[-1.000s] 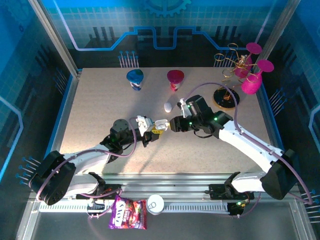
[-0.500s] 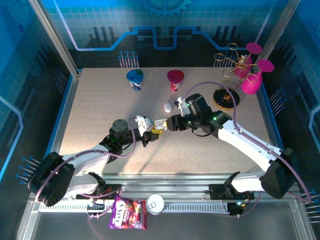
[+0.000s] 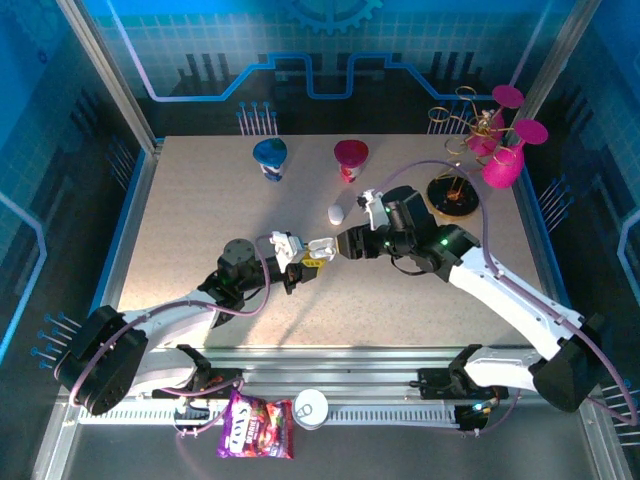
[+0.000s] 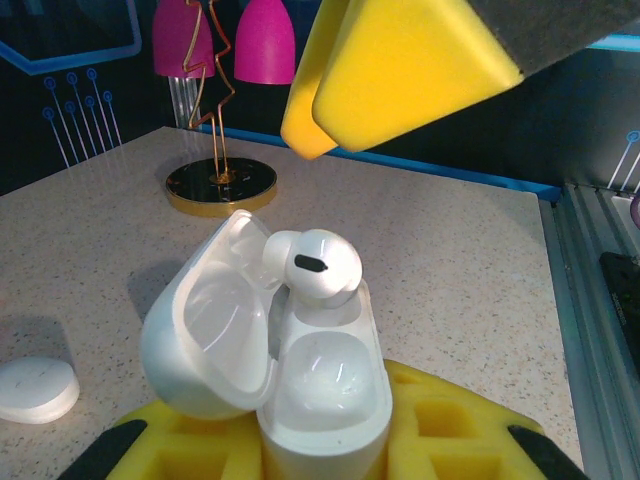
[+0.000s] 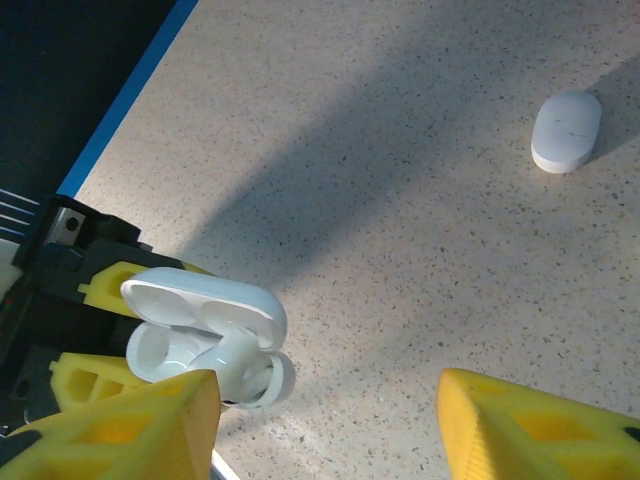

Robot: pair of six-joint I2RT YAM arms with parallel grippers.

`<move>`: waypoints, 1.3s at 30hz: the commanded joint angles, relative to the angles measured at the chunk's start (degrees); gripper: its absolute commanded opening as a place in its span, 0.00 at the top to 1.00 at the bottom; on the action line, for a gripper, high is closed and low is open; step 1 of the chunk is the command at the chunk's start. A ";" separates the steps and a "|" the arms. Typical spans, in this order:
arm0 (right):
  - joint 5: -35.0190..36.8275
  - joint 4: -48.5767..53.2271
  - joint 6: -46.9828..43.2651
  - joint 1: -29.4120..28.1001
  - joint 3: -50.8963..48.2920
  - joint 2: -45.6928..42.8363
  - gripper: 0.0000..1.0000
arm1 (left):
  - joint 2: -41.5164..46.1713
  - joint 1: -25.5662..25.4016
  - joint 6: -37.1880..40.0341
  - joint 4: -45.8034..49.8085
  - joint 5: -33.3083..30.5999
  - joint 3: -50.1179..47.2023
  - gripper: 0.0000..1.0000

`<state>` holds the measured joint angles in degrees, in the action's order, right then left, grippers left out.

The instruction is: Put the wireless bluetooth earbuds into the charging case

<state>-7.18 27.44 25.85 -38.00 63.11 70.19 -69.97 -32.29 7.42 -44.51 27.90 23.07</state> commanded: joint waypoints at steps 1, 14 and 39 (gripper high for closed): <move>-0.59 0.18 -0.69 -2.07 3.20 1.95 0.42 | -0.56 0.22 -0.92 -2.52 0.74 -0.06 1.00; -0.97 2.61 -0.10 -5.47 6.24 7.36 0.74 | -1.41 0.26 -0.91 -2.45 0.02 0.06 1.00; -2.52 17.86 -19.83 -5.85 15.12 11.23 0.79 | 2.81 1.01 -4.06 -2.35 1.54 -0.84 1.00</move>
<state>-11.57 38.85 10.11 -43.07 75.96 80.73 -68.69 -31.81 4.40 -44.49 28.32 22.98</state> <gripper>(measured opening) 0.207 0.226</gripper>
